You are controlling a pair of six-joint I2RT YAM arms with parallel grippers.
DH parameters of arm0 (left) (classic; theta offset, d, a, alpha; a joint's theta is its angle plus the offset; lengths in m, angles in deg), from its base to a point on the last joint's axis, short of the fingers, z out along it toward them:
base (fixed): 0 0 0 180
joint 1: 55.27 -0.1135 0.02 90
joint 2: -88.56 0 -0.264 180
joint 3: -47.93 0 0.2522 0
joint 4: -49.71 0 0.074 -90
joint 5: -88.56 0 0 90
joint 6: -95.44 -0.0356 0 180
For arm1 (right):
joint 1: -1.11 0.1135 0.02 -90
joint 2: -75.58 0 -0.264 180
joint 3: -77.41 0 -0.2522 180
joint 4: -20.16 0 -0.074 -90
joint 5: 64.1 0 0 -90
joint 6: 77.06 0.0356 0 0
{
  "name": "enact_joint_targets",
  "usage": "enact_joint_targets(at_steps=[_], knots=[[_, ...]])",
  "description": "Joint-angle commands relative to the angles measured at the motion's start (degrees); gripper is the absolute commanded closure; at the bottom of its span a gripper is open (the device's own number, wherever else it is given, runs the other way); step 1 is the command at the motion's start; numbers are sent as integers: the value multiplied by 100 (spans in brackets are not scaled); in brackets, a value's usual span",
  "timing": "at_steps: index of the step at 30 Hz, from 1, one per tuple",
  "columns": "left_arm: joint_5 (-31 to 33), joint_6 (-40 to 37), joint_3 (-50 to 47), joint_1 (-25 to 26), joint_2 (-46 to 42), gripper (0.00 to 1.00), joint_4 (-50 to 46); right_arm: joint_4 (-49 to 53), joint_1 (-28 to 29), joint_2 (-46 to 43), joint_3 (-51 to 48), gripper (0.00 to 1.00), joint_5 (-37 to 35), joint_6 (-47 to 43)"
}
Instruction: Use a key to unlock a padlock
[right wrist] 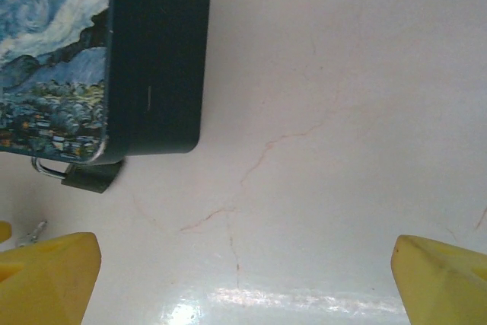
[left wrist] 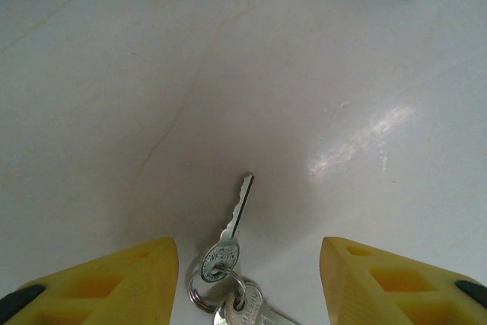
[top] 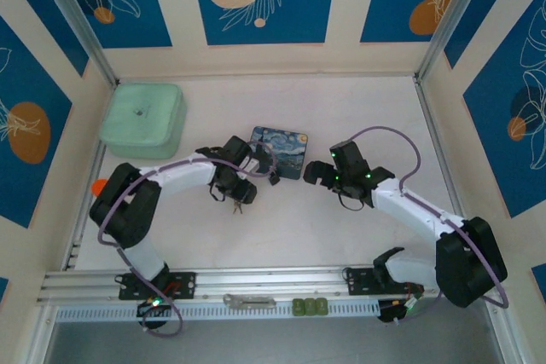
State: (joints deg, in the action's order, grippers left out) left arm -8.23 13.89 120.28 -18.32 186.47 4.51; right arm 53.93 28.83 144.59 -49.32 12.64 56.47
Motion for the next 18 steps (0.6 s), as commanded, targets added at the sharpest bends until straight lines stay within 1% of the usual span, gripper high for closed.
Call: enact_joint_targets(at_steps=[1,3,6,8,11,14,17,18], knots=[[16,-297,174,40,168,50,-257,-58,-13,-19,-68,2,131,79],[23,-300,165,36,254,53,-249,-61,-14,77,-12,2,152,77],[20,-312,138,49,308,60,-219,-40,0,190,89,2,166,47],[18,-309,86,67,308,61,-161,-50,13,230,119,3,149,15],[55,-285,21,83,359,68,-37,-50,11,261,164,2,105,-4],[-10,-252,20,89,450,82,70,-41,14,261,189,2,104,-11],[-175,-197,15,85,435,100,116,-15,17,251,218,2,113,-54],[-235,-160,-17,84,372,100,133,-6,22,244,234,3,108,-85]])
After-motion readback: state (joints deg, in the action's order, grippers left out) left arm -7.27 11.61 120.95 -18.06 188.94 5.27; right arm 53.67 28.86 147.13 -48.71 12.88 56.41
